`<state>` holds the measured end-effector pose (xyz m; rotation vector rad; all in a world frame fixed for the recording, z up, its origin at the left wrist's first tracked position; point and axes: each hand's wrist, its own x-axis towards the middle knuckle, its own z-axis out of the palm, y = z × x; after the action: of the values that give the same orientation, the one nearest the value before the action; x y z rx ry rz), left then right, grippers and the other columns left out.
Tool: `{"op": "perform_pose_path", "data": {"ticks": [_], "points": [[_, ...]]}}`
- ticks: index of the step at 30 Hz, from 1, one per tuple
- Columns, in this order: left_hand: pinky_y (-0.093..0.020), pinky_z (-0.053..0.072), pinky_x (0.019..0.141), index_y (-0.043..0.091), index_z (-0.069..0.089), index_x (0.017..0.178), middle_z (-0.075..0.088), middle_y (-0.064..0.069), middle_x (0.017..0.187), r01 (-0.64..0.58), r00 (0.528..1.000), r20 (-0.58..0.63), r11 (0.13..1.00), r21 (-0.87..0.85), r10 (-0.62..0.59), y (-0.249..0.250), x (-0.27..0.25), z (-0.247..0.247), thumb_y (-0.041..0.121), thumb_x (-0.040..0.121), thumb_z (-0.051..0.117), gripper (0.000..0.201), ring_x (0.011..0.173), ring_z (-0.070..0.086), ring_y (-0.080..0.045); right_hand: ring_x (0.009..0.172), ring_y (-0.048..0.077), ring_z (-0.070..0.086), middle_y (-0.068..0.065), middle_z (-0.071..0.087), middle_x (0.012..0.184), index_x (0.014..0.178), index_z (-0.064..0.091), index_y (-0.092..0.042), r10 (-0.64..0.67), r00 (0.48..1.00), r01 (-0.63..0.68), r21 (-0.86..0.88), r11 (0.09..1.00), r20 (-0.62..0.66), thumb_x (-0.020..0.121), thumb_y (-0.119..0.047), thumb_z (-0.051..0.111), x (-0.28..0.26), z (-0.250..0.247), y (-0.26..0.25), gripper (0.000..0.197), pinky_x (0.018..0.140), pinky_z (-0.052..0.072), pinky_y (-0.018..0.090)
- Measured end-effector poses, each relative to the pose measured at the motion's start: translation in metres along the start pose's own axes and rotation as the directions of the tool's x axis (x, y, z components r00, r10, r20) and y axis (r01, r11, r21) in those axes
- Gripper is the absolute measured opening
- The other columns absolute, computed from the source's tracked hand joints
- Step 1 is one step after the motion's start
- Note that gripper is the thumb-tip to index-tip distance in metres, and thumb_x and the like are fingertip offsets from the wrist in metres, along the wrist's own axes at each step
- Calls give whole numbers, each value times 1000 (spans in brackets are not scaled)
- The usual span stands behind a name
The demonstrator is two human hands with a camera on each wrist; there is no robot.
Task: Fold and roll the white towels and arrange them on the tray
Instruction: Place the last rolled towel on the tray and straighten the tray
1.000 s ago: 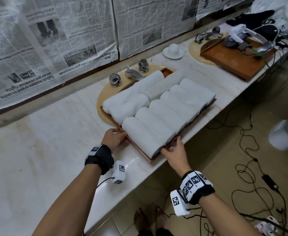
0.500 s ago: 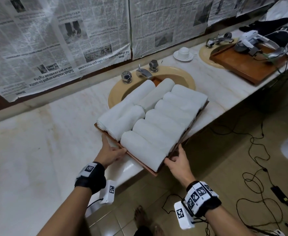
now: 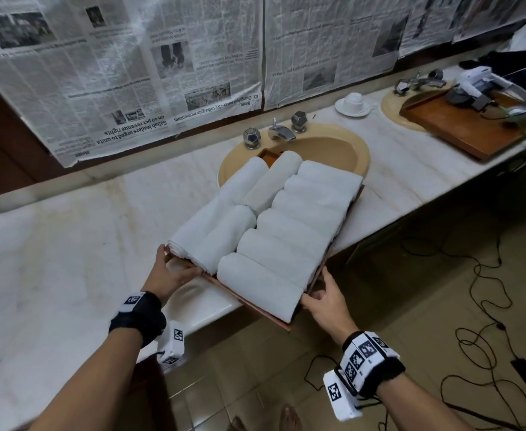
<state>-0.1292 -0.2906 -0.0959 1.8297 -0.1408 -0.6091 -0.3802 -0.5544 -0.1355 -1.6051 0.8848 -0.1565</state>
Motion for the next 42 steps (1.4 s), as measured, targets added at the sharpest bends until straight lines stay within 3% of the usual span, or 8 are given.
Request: {"op": "perform_pose_path", "data": {"ticks": [4, 8, 15, 19, 25, 32, 38, 42], "points": [[-49, 51, 98, 22, 25, 149, 47, 2, 136, 39, 998, -55, 999, -14, -40, -10, -12, -20, 20, 57, 96, 116, 120, 54, -22, 98, 13, 66, 0, 62, 124, 155, 25, -33, -45, 998, 47, -42, 998, 34, 73, -34, 82, -7, 15, -9, 99, 90, 55, 34], [-42, 53, 84, 12, 21, 147, 43, -6, 131, 41, 988, -140, 991, -129, -59, -21, -26, -34, -8, 75, 79, 94, 110, 54, -25, 95, 17, 67, -3, 59, 127, 149, 31, -40, -75, 994, 80, -71, 994, 79, 68, -45, 81, -13, 30, -20, 95, 89, 57, 42], [-36, 58, 75, 17, 26, 135, 48, -5, 123, 6, 967, -245, 968, -252, -69, -53, -56, -60, -13, 75, 77, 83, 107, 60, -22, 94, 17, 69, -7, 64, 115, 153, 25, -41, -82, 978, 100, -87, 991, 192, 73, -41, 83, -15, 50, -28, 98, 90, 57, 43], [-56, 48, 101, 21, 23, 141, 49, -5, 127, 5, 952, -294, 963, -269, -87, -74, -77, -77, -4, 68, 87, 100, 121, 56, -29, 101, 15, 68, -7, 61, 126, 146, 34, -44, -132, 959, 144, -32, 989, 249, 80, -28, 82, -21, 67, -37, 83, 92, 57, 40], [-46, 48, 102, 25, 24, 136, 48, -5, 132, -32, 916, -393, 961, -274, -82, -80, -106, -91, 19, 56, 91, 104, 121, 55, -23, 85, -7, 67, -12, 65, 111, 147, 31, -37, -164, 926, 173, 3, 985, 340, 88, -12, 74, -25, 88, -52, 77, 70, 50, 8], [-40, 49, 96, 16, 24, 137, 44, -9, 134, -70, 871, -483, 949, -307, -92, -94, -120, -98, -7, 77, 79, 85, 121, 53, -24, 84, -16, 62, -22, 55, 113, 138, 30, -40, -205, 881, 224, 6, 975, 426, 88, -12, 73, -20, 103, -67, 72, 68, 46, 4], [-29, 51, 76, 14, 21, 141, 45, -12, 133, -68, 843, -526, 947, -314, -114, -101, -130, -105, -7, 77, 78, 89, 108, 58, -19, 105, 8, 63, -19, 58, 123, 127, 35, -61, -207, 860, 245, -22, 969, 466, 84, -29, 79, -10, 118, -65, 69, 82, 50, 15], [-22, 51, 68, 17, 21, 139, 43, -10, 134, -76, 829, -546, 941, -330, -125, -104, -137, -111, -10, 79, 75, 84, 97, 56, -6, 108, 13, 62, -11, 55, 133, 139, 31, -61, -190, 854, 249, -60, 967, 484, 76, -46, 79, -5, 131, -66, 80, 98, 52, 36]]}}
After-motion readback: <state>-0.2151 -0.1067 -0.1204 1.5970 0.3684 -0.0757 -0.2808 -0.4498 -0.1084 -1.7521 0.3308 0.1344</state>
